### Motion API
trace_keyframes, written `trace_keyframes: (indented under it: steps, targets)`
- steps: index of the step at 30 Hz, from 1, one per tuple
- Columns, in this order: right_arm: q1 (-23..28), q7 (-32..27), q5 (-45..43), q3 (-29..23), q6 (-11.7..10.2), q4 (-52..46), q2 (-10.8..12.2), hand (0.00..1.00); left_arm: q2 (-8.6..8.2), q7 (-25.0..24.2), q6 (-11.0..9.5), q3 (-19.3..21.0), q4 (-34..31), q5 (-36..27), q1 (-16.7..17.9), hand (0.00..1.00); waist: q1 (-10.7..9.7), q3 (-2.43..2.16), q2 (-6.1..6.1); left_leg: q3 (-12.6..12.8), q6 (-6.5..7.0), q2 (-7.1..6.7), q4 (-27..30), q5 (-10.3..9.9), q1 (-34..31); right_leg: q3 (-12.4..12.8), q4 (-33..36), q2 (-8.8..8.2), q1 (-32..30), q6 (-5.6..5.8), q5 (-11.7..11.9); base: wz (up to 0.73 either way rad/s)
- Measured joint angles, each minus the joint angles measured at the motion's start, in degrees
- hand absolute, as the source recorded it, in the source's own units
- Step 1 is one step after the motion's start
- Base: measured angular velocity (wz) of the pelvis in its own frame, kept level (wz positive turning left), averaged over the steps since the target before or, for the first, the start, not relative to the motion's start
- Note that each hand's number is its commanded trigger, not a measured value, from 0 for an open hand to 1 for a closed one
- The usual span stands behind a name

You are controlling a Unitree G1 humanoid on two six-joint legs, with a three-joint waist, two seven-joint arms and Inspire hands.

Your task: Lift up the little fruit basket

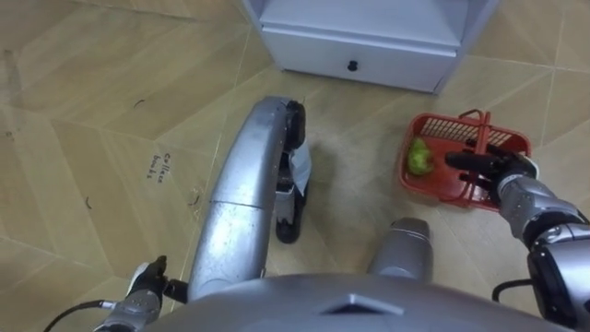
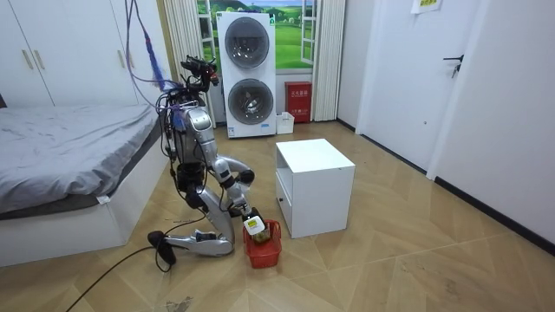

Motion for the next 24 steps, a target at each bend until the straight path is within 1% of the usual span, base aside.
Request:
trace_keyframes:
  steps: [2, 6, 17, 22, 24]
  targets:
    - [0.0, 0.4, 0.0, 0.9, 0.5, 0.0, 0.0, 1.00, 0.00, -0.1, 0.0, 0.0, 0.0, 0.0, 0.0, 0.00, 0.7, 0.01, -0.02, 0.0, -0.01, -0.03, 0.0, 0.0, 0.0, 0.0, 0.0, 0.01, 0.0, 0.00, 0.0, 0.00]
    - [0.0, 1.5, 0.0, 1.4, 0.6, -0.1, 0.0, 1.00, 0.00, -0.3, 0.6, 0.0, 0.2, 0.0, 0.0, 0.00, 1.3, 0.02, -0.03, 0.0, -0.01, -0.13, 0.0, 0.0, -0.1, -0.1, 0.0, -0.05, 0.1, 0.00, 0.0, 0.00]
    - [0.0, 1.5, -0.1, 1.4, 0.7, -0.1, 0.0, 1.00, -0.10, -1.4, 1.5, 0.0, 0.3, 0.1, 0.1, 0.00, 1.2, 0.02, 0.01, 0.0, -0.05, -0.19, 0.0, 0.0, 0.0, -0.2, 0.0, -0.11, 0.2, 0.00, 0.0, 0.00]
    - [0.0, 1.5, 0.1, 1.5, 0.8, 0.0, 0.2, 1.00, -0.29, -1.4, 1.6, 0.1, 0.3, 0.0, -0.3, 0.00, 1.2, 0.23, -0.35, -0.2, -0.17, -0.42, 0.0, 0.1, 0.2, -0.3, -0.1, -0.05, 0.7, 0.01, 0.0, 0.00]
    - [0.1, 1.4, 0.1, 1.5, 1.3, 0.0, 0.3, 1.00, -0.46, -1.4, 1.5, 0.1, 0.5, 0.0, -1.0, 0.00, 1.3, 0.35, -0.55, -0.4, -0.19, -0.50, 0.0, 0.1, 0.8, -0.5, -0.2, 0.04, 1.4, 0.01, 0.0, 0.00]
